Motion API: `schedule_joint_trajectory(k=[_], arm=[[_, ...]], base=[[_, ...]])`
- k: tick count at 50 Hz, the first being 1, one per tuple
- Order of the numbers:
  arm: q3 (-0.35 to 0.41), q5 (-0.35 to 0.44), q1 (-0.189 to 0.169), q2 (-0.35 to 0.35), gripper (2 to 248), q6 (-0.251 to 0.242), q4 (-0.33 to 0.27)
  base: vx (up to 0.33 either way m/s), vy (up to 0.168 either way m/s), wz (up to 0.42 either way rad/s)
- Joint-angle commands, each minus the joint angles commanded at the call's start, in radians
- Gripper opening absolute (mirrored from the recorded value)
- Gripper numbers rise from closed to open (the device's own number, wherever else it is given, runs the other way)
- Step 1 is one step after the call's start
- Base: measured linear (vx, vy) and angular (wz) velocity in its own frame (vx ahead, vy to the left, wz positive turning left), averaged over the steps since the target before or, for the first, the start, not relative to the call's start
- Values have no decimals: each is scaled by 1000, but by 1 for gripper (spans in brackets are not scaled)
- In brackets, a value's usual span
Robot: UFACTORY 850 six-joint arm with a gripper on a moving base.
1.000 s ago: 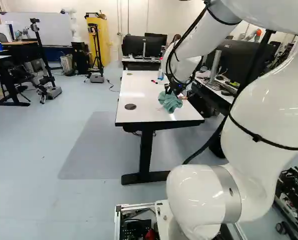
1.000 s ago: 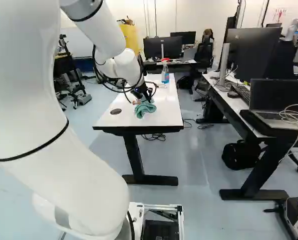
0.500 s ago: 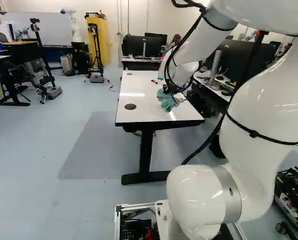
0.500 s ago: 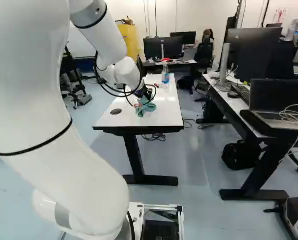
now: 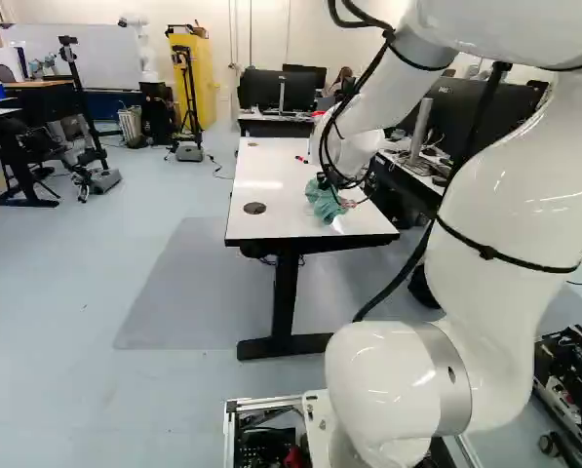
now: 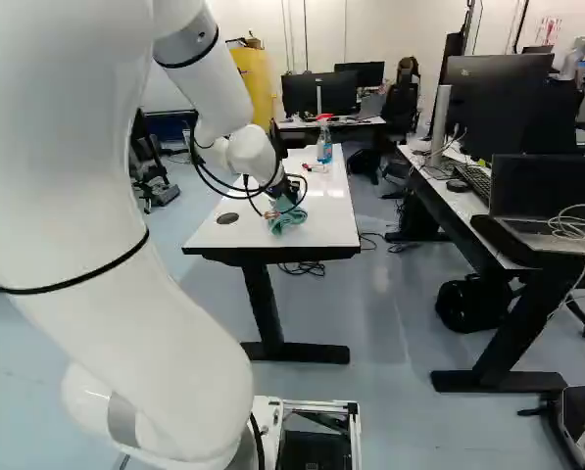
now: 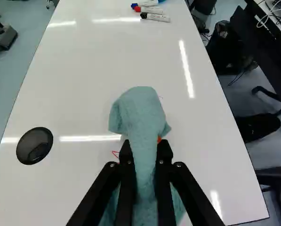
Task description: Clean the table with the green towel
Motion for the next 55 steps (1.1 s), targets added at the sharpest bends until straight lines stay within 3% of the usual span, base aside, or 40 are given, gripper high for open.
schedule_joint_trajectory(k=[23, 55], arm=[[-13, 0, 0, -68, 47, 0, 0], [-13, -1, 0, -68, 47, 0, 0]], base=[[0, 0, 0], [0, 0, 0]])
